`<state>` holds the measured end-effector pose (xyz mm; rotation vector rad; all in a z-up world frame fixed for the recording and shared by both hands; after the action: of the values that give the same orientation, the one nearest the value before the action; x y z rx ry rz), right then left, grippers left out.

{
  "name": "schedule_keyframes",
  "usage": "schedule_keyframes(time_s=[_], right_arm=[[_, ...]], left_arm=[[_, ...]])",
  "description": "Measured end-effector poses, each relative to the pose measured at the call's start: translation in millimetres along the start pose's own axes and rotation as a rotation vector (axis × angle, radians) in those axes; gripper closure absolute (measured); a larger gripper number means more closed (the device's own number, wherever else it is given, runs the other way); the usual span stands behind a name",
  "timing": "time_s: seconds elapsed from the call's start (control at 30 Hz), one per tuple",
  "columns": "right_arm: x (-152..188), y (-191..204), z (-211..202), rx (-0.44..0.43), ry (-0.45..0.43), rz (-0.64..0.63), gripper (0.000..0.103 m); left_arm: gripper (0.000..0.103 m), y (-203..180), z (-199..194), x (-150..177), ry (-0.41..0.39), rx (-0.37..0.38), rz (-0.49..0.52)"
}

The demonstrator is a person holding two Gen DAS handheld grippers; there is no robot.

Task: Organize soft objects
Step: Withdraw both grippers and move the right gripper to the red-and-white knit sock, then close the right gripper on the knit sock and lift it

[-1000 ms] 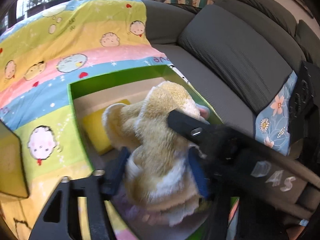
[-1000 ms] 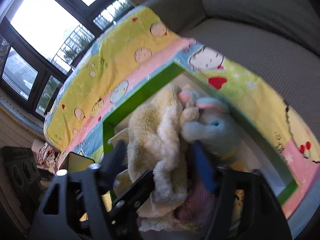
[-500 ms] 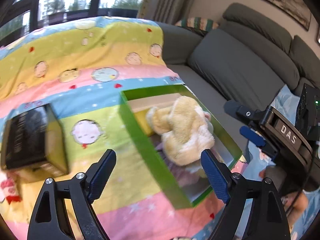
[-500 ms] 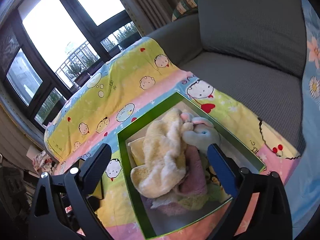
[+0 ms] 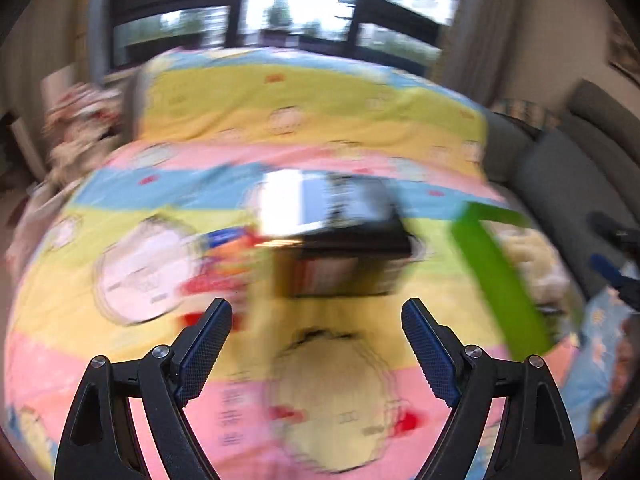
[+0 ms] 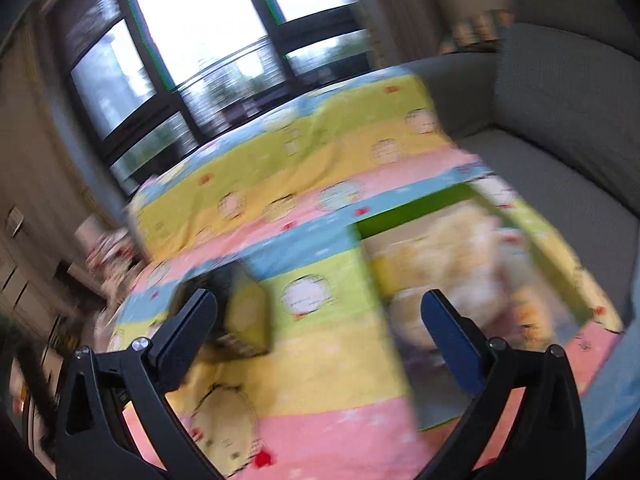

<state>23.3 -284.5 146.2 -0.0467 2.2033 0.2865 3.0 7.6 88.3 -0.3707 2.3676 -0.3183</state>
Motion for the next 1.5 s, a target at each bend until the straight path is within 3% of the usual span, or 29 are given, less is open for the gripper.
schedule_keyframes(time_s=[0.17,0.23,0.43,0.5,0.7,0.8,0.87,1.07,1.2,1.27,1.33,1.5], right_arm=[[15,86,30,-0.274,0.096,-0.088,0.001],[25,114,41,-0.322,0.136,-0.117,0.002],[66,184,95,-0.354,0.272,-0.129,0.008],[77,204,119,-0.339,0.310,-0.120,0.011],[99,240,177,-0.280,0.395,-0.110,0.032],[108,247,196,-0.281,0.420,-0.093,0.041],[112,251,205,-0.297,0.445,-0.093,0.056],[114,251,206,-0.315,0.425,-0.121,0.071],[112,243,186,-0.373,0.440,-0.117,0.072],[111,233,167,-0.382,0.450,-0.139,0.072],[112,224,156,-0.396,0.465,-0.146,0.072],[124,183,130,-0.391,0.517,-0.126,0.071]], left_arm=[[0.016,91,5,8,0.014,-0.078,-0.162],[0.016,114,8,13,0.011,-0.095,-0.202],[0.016,157,18,22,0.008,-0.140,-0.253],[0.016,165,20,23,0.021,-0.107,-0.287],[0.016,176,22,25,0.026,-0.086,-0.328],[0.016,179,22,25,0.024,-0.111,-0.327],[0.016,180,22,24,0.017,-0.136,-0.315],[0.016,179,22,23,0.020,-0.117,-0.317],[0.016,175,20,23,0.026,-0.098,-0.316],[0.017,169,20,24,0.042,-0.057,-0.318],[0.029,159,18,25,0.048,-0.034,-0.303],[0.029,117,20,38,0.112,0.075,-0.237]])
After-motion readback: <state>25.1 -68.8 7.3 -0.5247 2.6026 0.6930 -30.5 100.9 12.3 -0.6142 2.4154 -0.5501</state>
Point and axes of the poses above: each gripper's, at about its wrist camera, not at the fingertips, and z roughly the way its jaws point, y to its left, x to its underside, the point moved 6 cm from there along z, roughly the way its jaws point, and after that the axes turned 13 degrees about -z, right-handed, at the moved point
